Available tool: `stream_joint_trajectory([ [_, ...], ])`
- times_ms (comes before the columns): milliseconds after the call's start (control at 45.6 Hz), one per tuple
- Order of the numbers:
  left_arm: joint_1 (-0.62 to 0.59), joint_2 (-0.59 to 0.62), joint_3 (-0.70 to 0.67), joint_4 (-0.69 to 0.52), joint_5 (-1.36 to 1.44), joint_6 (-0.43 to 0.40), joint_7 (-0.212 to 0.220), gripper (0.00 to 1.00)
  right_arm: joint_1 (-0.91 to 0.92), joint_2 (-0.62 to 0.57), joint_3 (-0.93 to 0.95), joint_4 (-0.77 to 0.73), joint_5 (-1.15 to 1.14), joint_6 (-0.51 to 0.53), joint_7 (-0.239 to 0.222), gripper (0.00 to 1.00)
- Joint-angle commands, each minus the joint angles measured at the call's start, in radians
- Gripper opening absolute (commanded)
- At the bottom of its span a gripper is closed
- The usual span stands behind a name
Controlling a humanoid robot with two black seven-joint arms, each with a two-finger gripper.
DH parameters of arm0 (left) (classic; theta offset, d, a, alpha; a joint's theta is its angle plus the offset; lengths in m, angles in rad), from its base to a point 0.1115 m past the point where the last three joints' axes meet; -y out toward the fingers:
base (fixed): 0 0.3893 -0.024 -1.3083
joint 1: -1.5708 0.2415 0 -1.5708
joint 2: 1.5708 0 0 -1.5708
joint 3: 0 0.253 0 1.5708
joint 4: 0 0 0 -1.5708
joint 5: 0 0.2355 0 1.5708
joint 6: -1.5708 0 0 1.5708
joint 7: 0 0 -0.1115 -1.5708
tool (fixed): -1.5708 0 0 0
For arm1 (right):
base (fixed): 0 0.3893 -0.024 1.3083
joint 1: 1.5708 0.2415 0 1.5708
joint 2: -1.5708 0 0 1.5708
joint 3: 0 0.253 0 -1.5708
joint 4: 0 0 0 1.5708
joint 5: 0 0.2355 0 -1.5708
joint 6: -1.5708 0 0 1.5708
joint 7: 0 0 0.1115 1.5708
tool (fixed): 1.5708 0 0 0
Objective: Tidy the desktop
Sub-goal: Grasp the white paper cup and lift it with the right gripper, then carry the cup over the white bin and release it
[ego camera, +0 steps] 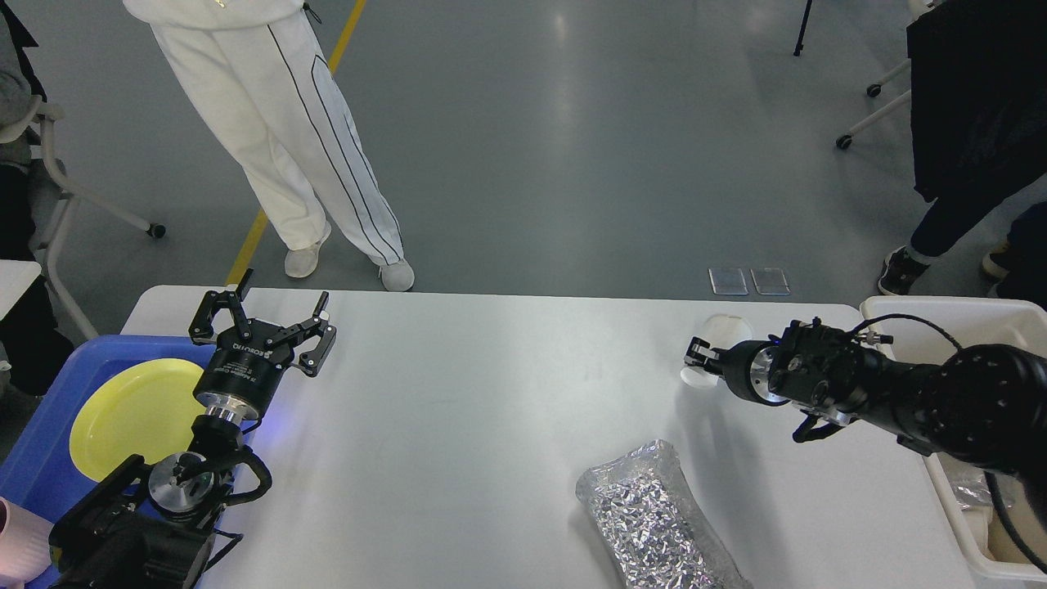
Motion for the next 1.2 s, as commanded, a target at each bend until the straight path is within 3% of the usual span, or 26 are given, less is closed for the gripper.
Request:
stream_joint_trajectory([
  [0,0.000,0.000,0.000,0.000,0.000,0.000,0.000,0.96,0.121,-0.116,-0.005,0.107,-0.008,0.023,0.009,0.00],
  [88,0.000,0.000,0.000,0.000,0.000,0.000,0.000,0.96,0.229,-0.181,-0.035,0.174,-0.013,0.100,0.053,0.00],
  [175,0.000,0.000,0.000,0.000,0.000,0.000,0.000,0.96,0.389,-0.208,-0.155,0.217,-0.020,0.271,0.136,0.00],
  [241,0.000,0.000,0.000,0.000,0.000,0.000,0.000,0.96,0.479,-0.230,-0.181,0.281,-0.039,0.378,0.162,0.00],
  [416,0.000,0.000,0.000,0.000,0.000,0.000,0.000,0.96,0.726,-0.314,-0.181,0.495,-0.141,0.525,0.162,0.00],
  [613,0.000,0.000,0.000,0.000,0.000,0.000,0.000,0.96,0.938,-0.303,-0.193,0.846,-0.195,0.522,0.153,0.00],
  [679,0.000,0.000,0.000,0.000,0.000,0.000,0.000,0.96,0.961,-0.280,-0.190,0.892,-0.194,0.516,0.153,0.00],
  [854,0.000,0.000,0.000,0.000,0.000,0.000,0.000,0.96,0.850,-0.274,-0.250,0.814,-0.200,0.392,0.150,0.00],
  [964,0.000,0.000,0.000,0.000,0.000,0.000,0.000,0.96,0.710,-0.277,-0.305,0.687,-0.201,0.314,0.150,0.00],
  [1073,0.000,0.000,0.000,0.000,0.000,0.000,0.000,0.96,0.519,-0.291,-0.348,0.474,-0.200,0.286,0.150,0.00],
  [1183,0.000,0.000,0.000,0.000,0.000,0.000,0.000,0.96,0.278,-0.320,-0.332,0.160,-0.186,0.245,0.148,0.00],
])
